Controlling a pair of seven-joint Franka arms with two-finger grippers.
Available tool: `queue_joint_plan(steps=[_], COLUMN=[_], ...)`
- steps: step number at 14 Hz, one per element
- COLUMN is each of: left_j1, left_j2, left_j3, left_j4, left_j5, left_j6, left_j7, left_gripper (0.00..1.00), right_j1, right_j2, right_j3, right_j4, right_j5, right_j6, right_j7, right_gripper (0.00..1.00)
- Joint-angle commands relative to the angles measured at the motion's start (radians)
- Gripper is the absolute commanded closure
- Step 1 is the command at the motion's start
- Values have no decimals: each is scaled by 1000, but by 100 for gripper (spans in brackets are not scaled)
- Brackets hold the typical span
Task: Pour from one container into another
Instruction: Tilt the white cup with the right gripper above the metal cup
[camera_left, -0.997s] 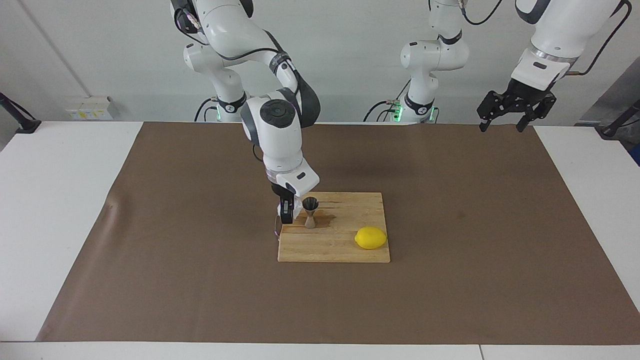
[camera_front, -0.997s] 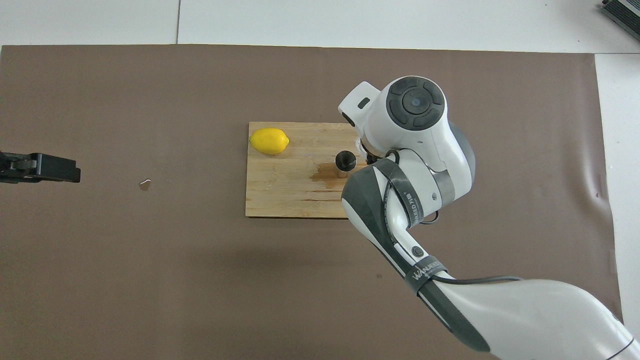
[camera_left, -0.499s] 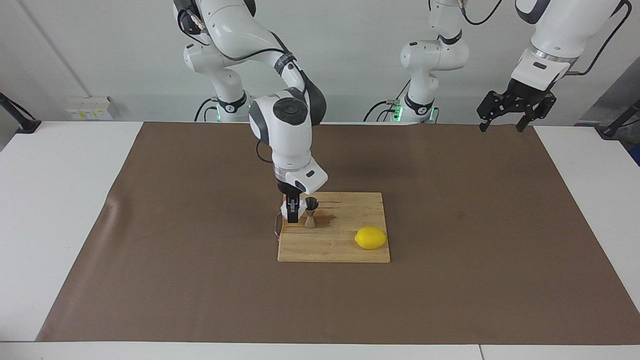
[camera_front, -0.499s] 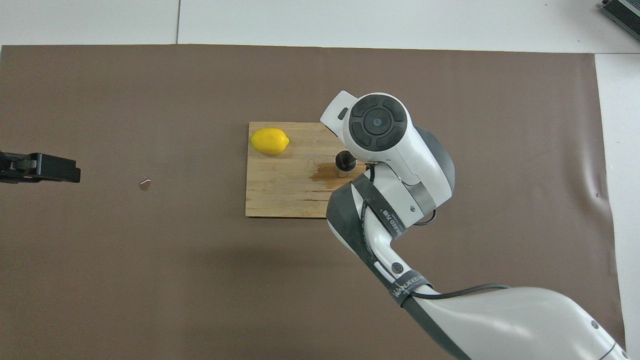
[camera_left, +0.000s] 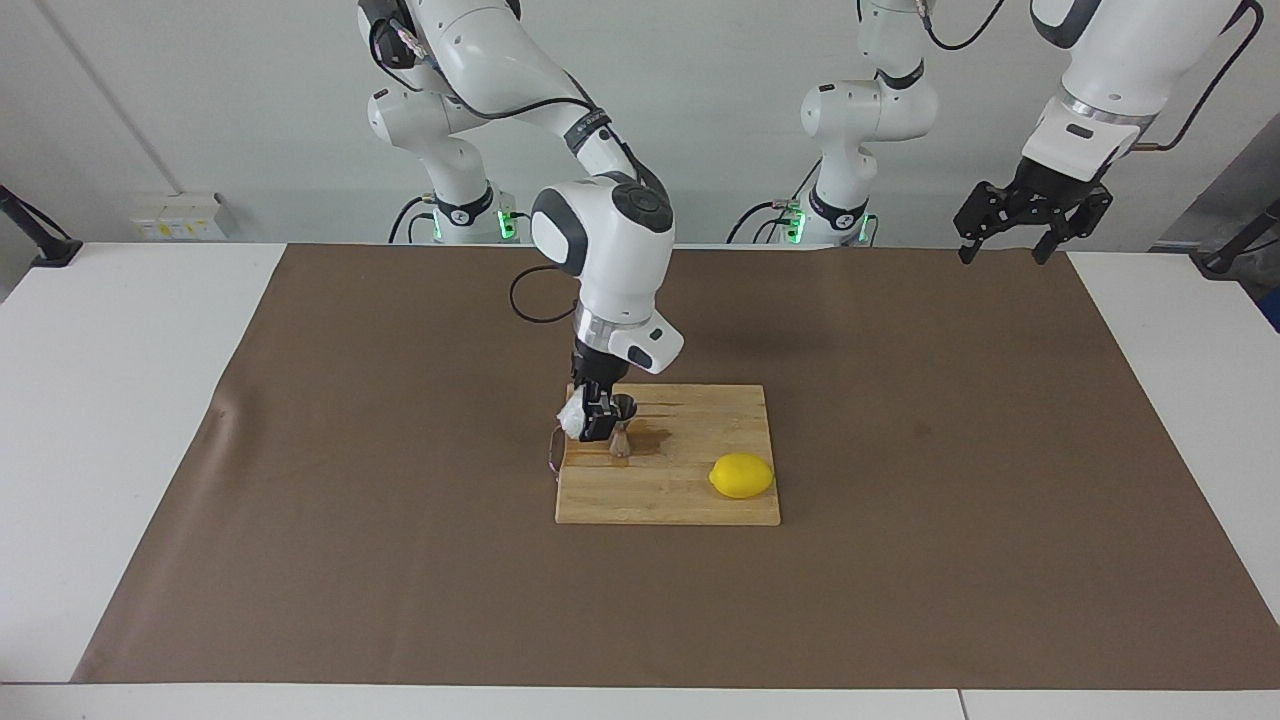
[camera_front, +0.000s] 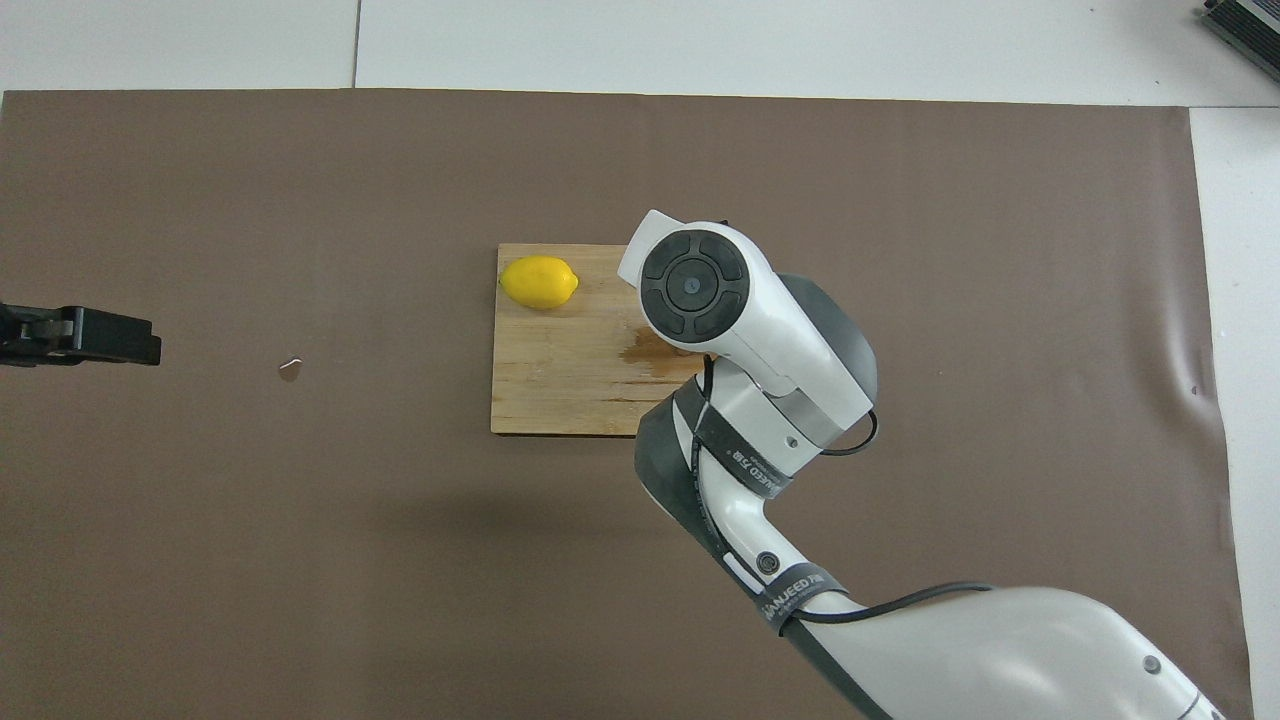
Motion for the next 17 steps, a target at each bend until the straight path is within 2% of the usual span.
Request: queue_joint_plan(steps=[1, 4, 10, 17], left_j1=[1, 1, 1, 1], left_j2=[-28, -28, -28, -28], left_j3=[4, 4, 4, 4], left_j4=[-25, -25, -25, -25], left_j5=[-4, -4, -4, -4], left_j6=[-6, -6, -6, -6], left_j7=[-2, -2, -2, -2], left_gripper=[0, 0, 0, 0], right_j1=[15, 29, 8, -37], right_j2=[-35, -55, -65, -85], right_j3=[8, 8, 7, 7], right_j4=[-53, -93, -86, -78], right_j5=[-71, -95, -78, 130], right_j6=[-11, -3, 4, 12], right_j7=[-31, -30, -34, -28], right_gripper=[98, 98, 98, 100])
